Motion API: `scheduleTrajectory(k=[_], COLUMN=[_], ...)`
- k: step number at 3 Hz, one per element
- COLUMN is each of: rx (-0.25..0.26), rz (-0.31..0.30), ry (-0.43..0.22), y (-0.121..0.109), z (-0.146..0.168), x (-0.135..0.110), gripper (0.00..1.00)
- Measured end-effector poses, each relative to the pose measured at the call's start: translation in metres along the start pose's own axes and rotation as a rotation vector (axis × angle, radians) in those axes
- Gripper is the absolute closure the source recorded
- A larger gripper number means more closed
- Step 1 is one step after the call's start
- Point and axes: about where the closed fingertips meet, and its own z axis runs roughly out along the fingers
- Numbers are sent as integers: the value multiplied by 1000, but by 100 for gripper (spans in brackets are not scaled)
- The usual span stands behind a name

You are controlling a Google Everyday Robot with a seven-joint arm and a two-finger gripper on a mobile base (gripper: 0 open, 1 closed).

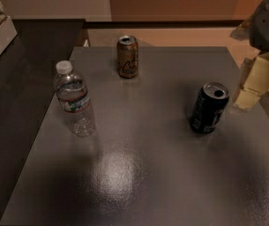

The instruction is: Move orange can near water bottle

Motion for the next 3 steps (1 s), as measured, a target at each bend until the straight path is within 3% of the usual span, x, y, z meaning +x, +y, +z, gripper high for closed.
scheduleTrajectory(k=[3], rx=[-14], rz=[129], ry=[-147], y=[-62], z=[60], x=[-56], gripper=[0])
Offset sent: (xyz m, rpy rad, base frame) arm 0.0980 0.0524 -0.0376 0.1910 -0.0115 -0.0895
